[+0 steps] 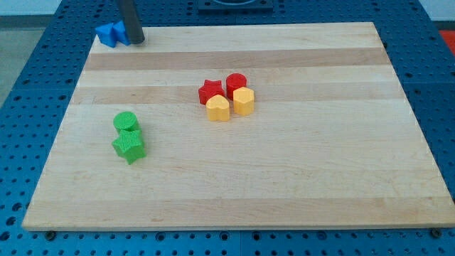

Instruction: Place the green blocks to the bottom of the blue blocks

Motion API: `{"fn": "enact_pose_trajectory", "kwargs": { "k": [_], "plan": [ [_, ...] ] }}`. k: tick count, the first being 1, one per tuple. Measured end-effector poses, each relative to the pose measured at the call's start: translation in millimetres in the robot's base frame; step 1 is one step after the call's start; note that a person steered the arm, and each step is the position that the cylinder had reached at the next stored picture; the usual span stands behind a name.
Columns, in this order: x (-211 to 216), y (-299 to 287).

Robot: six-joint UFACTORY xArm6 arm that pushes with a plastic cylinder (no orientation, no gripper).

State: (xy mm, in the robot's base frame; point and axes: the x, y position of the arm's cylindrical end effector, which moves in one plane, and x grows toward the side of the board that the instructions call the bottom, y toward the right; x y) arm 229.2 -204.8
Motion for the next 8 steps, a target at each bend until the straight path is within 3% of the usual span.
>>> {"fn": "enact_pose_trajectory", "kwargs": {
  "k": [3,4,6,8],
  "plan": [
    [56,-19],
    [100,-7],
    [155,73],
    [242,156]
  ]
}}
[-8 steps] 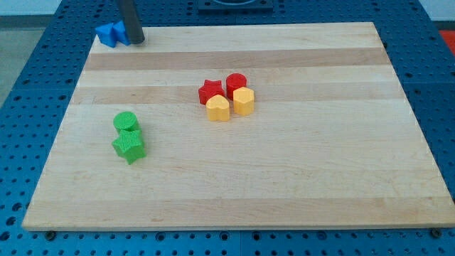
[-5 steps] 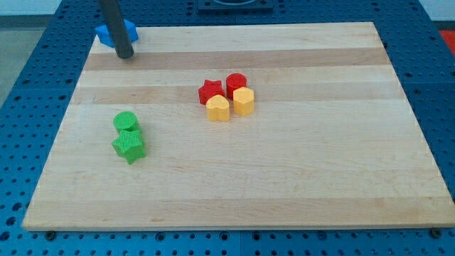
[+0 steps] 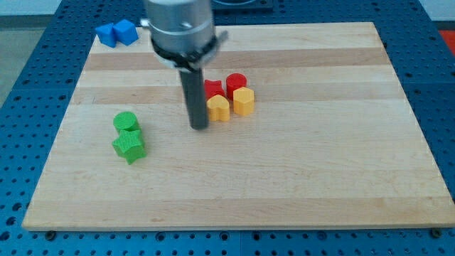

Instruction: Place the green blocks to the bottom of the blue blocks

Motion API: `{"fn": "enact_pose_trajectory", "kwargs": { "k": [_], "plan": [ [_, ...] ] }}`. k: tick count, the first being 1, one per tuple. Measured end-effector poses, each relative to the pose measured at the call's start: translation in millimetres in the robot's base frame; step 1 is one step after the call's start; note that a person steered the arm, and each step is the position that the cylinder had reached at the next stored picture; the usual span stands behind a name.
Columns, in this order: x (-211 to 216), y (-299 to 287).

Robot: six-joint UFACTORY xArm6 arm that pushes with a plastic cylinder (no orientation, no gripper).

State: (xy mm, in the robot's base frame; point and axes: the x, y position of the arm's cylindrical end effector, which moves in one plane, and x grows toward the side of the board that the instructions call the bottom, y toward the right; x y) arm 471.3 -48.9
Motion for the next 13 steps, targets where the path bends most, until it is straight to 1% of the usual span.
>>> {"fn": "enact_pose_trajectory", "kwargs": {
  "k": [1,2,3,4,6,7,8,9,10,11,13],
  "plan": [
    [50,22],
    [68,-7],
    [68,-54],
    [62,-88],
    [7,-123],
    [17,-104],
    [47,-105],
    [49,-122],
    [20,-142],
    [-19,-160],
    [-91,-162]
  ]
}}
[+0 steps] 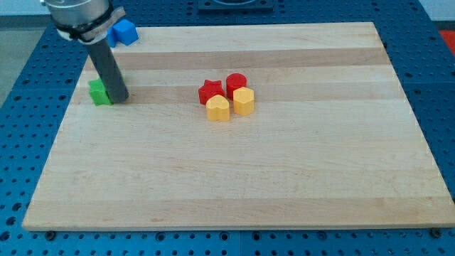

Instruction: Place the green blocks to the bottom of the blue blocks

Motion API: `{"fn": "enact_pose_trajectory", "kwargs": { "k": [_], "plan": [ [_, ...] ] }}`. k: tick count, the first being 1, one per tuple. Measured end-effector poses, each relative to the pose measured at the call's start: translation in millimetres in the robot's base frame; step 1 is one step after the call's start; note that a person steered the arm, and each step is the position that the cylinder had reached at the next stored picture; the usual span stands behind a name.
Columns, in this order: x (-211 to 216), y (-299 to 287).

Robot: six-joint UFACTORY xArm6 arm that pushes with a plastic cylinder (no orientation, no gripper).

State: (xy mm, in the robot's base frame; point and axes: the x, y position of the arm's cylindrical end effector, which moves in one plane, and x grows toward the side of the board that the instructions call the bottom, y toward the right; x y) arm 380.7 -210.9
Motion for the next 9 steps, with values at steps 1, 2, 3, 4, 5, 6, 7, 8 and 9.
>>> {"fn": "enact_pose_trajectory", "kwargs": {
  "k": [1,2,3,4,5,6,7,8,9],
  "plan": [
    [-10,3],
    [15,19],
    [44,13],
    [41,-21],
    [14,-29],
    [-23,-27],
    [-42,-21],
    [-27,-16],
    [-11,-22]
  ]
}}
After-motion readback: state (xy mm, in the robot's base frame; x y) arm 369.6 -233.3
